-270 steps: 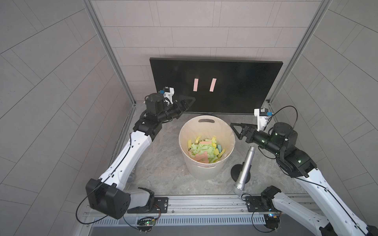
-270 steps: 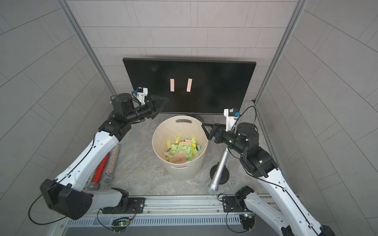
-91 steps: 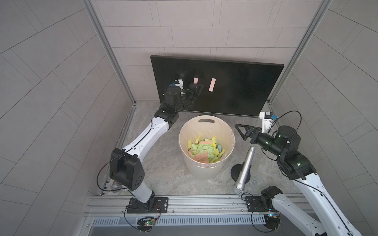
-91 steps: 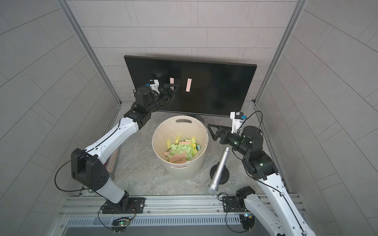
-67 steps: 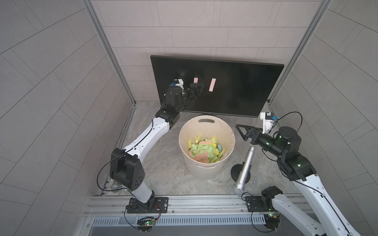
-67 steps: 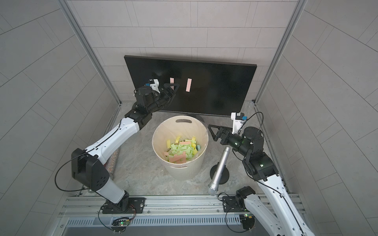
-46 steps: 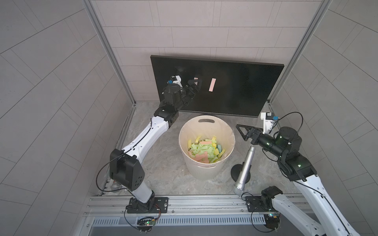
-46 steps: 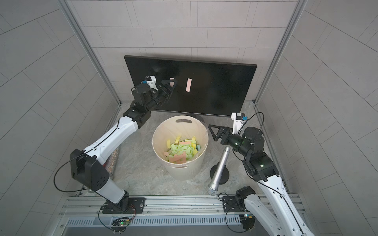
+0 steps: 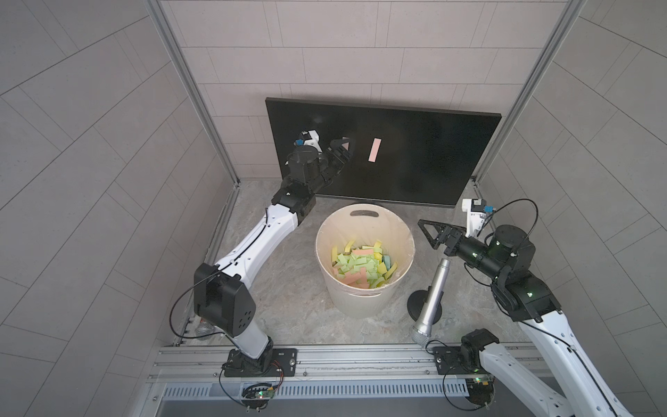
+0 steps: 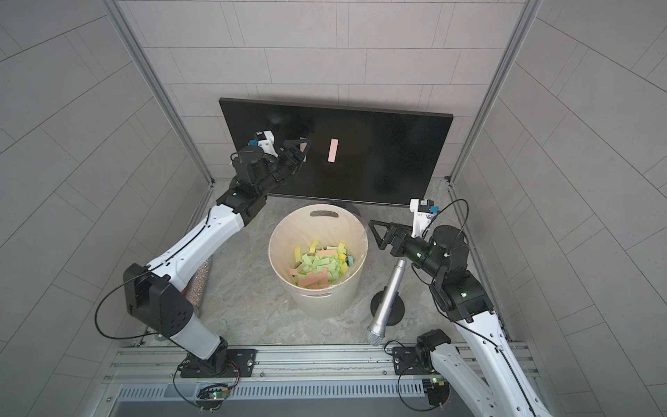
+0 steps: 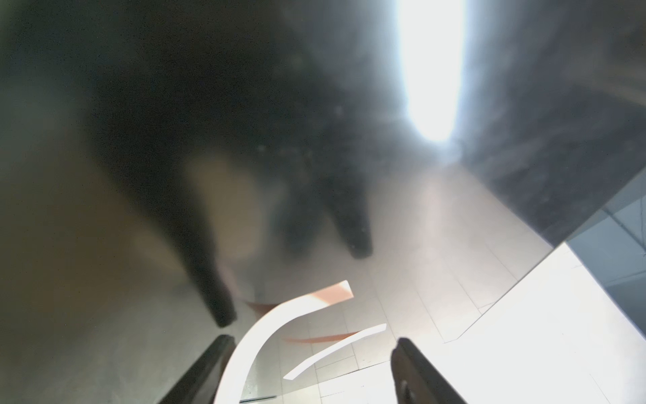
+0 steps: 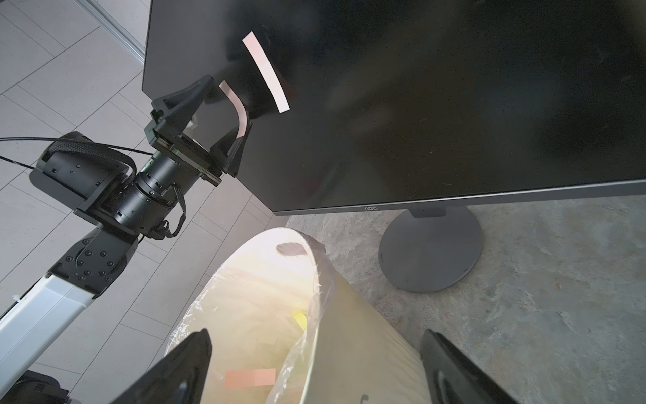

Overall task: Remove the sticky note from the monitor
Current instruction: Tear off the sticky note from the monitor.

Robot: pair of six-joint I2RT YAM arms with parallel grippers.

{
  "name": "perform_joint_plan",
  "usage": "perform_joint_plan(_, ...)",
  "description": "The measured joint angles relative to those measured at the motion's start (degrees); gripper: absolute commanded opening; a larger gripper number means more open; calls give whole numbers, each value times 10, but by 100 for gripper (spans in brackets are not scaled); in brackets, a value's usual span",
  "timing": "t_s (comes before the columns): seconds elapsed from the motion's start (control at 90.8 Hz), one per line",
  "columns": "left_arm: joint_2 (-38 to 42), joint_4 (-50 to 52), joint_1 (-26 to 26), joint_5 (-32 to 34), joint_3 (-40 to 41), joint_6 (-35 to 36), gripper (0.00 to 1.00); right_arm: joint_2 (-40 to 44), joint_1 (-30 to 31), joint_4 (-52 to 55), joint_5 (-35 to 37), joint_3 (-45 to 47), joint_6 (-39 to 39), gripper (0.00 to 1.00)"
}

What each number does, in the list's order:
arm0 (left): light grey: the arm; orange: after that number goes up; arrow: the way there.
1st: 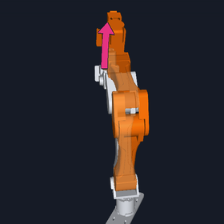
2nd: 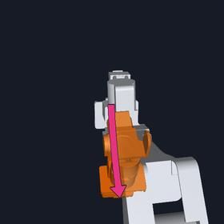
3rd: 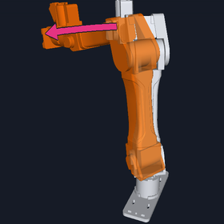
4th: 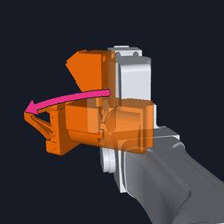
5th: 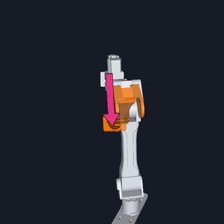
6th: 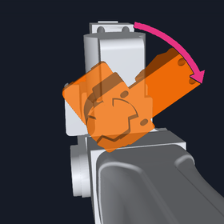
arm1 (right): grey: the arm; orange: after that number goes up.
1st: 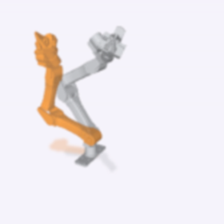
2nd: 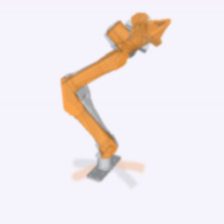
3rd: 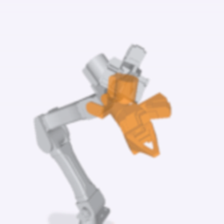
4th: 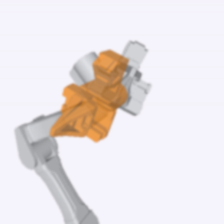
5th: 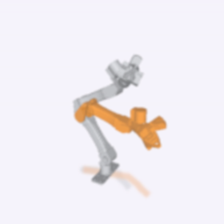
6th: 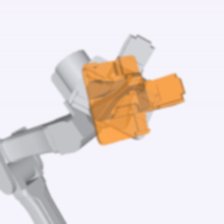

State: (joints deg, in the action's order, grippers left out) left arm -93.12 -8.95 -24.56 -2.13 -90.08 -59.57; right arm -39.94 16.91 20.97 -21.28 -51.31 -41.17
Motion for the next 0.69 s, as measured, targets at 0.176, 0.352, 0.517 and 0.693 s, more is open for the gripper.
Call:
perform_joint_plan(0.176,0,0,0,1,0,-2,50,0,0,0,-4,0,-2,95)
perform_joint_plan(0.352,0,0,0,2,1,1,37,1,-1,0,-6,0,-2,95)
perform_joint_plan(0.517,0,4,0,3,4,2,22,2,-1,0,-6,0,-2,95)
perform_joint_plan(0.693,2,7,0,3,6,7,11,3,-2,0,-6,0,-2,95)
